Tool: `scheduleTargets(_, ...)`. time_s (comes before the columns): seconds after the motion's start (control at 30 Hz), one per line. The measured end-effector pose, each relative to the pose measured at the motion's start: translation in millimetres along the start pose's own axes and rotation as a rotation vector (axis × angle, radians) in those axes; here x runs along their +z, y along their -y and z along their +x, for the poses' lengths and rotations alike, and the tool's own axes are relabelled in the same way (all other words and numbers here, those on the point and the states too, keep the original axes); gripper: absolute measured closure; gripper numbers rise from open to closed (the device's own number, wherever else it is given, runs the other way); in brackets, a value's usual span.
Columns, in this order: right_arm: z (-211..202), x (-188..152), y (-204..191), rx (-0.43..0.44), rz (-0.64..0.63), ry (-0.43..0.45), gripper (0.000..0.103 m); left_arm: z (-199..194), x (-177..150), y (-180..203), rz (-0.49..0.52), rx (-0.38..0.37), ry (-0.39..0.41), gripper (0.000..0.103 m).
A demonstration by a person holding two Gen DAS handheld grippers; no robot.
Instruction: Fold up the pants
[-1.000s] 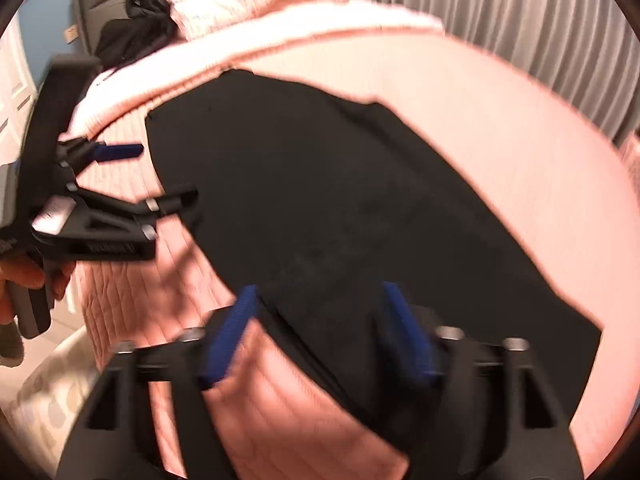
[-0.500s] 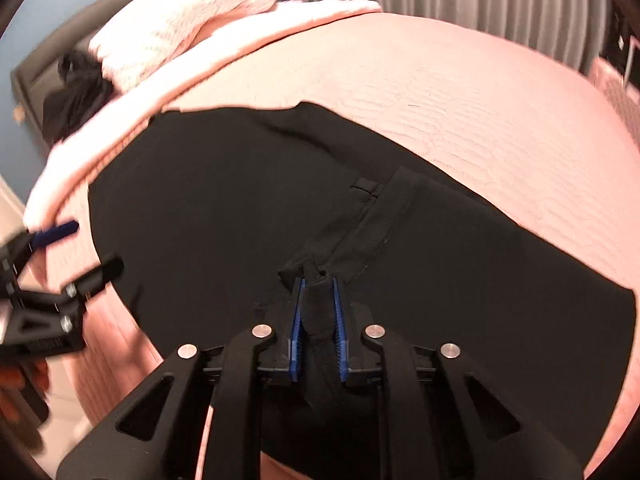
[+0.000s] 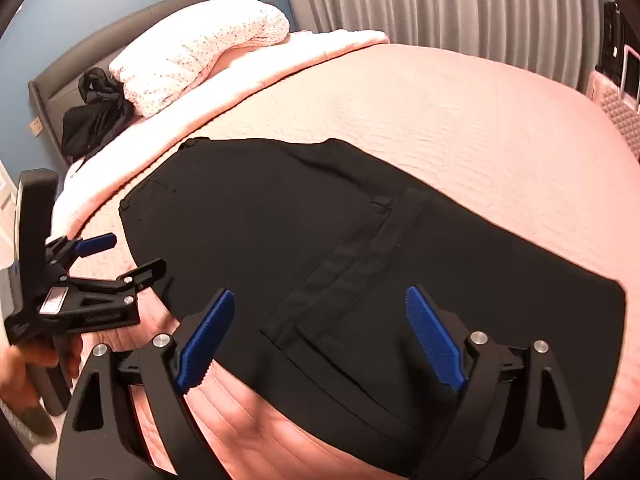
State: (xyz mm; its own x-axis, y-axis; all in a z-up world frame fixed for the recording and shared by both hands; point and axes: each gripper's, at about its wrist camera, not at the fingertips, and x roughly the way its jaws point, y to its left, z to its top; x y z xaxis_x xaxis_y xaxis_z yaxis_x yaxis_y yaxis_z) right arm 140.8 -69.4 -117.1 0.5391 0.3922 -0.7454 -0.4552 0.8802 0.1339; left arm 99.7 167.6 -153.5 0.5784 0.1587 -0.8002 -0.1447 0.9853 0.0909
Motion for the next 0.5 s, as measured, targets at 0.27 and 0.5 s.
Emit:
scheduleTargets(0.27,42.9,-6.2,-11.3,0.02,-0.082,-0.178,0.065,3.7,-6.4,-9.7,-0.046,-0.006,-0.021,0.005)
scheduleTargets(0.5,6.2,-3.1,-13.1,0.023,-0.006,-0.087,0.064,28.8,2.0,-100.2,-0.441,-0.172,-0.056,0.005)
